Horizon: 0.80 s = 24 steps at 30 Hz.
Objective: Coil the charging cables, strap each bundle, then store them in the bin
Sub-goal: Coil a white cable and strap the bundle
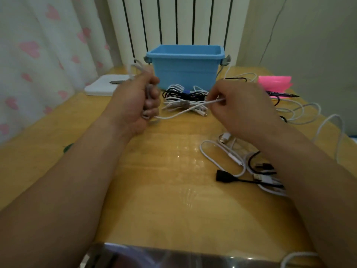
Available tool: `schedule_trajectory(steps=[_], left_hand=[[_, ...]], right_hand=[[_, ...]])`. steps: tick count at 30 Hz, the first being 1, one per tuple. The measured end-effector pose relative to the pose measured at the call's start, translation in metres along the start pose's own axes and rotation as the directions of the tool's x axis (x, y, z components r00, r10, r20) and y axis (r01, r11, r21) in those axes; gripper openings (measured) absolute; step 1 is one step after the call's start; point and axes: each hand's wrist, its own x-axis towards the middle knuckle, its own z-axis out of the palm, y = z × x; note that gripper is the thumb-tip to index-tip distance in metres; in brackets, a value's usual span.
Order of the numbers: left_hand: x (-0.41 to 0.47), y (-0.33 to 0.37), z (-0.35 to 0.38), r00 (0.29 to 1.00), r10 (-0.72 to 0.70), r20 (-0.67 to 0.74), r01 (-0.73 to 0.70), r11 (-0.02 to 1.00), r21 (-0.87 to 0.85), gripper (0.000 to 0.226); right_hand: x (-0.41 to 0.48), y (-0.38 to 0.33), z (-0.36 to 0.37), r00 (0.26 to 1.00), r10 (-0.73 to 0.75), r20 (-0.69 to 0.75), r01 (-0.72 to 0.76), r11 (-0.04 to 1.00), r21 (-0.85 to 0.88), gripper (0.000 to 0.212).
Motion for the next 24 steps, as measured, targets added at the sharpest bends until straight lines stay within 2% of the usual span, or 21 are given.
schedule_trajectory(steps=[3,6,10,12,13,15,18,19,21,24], left_hand=[[-0.009,-0.007,0.016,0.995,-0.058,0.085,0.025,0.938,0.345,0.044],[-0.02,-0.014,0.029,0.963,-0.117,0.242,-0.057,0.79,0.611,0.041],[-0.03,-0.017,0.039,0.929,-0.142,0.341,-0.206,0.567,0.797,0.023],[-0.033,-0.018,0.04,0.928,-0.086,0.363,-0.269,0.521,0.81,0.026],[-0.033,-0.017,0.039,0.929,-0.057,0.366,-0.279,0.543,0.792,0.033],[-0.031,-0.015,0.036,0.943,-0.006,0.332,-0.242,0.672,0.699,0.041],[-0.023,-0.012,0.031,0.979,0.03,0.2,-0.097,0.938,0.334,0.034],[-0.019,-0.012,0.029,0.987,0.014,0.157,-0.048,0.975,0.215,0.033],[-0.015,-0.014,0.027,0.994,-0.042,0.101,0.034,0.996,0.084,0.034],[-0.012,-0.021,0.029,0.991,-0.095,0.099,0.09,0.994,0.056,0.033]], right_hand=[[0.005,0.006,-0.001,0.991,0.048,-0.126,-0.039,0.997,0.072,0.01],[0.007,0.006,0.002,0.979,0.139,-0.146,-0.101,0.966,0.24,0.011],[0.006,-0.001,0.005,0.969,0.166,-0.181,-0.09,0.926,0.366,0.014],[0.004,-0.006,0.005,0.968,0.153,-0.201,-0.058,0.908,0.415,0.014],[0.004,-0.008,0.004,0.967,0.145,-0.211,-0.043,0.905,0.424,0.013],[0.005,-0.008,0.003,0.968,0.131,-0.212,-0.033,0.911,0.41,0.01],[0.007,0.003,0.005,0.986,0.115,-0.119,-0.067,0.934,0.352,0.014],[0.007,0.007,0.007,0.992,0.105,-0.076,-0.076,0.944,0.32,0.016],[0.005,0.008,0.01,0.997,0.072,-0.031,-0.061,0.963,0.261,0.017],[0.002,0.0,0.01,0.998,0.038,-0.051,-0.022,0.961,0.276,0.016]])
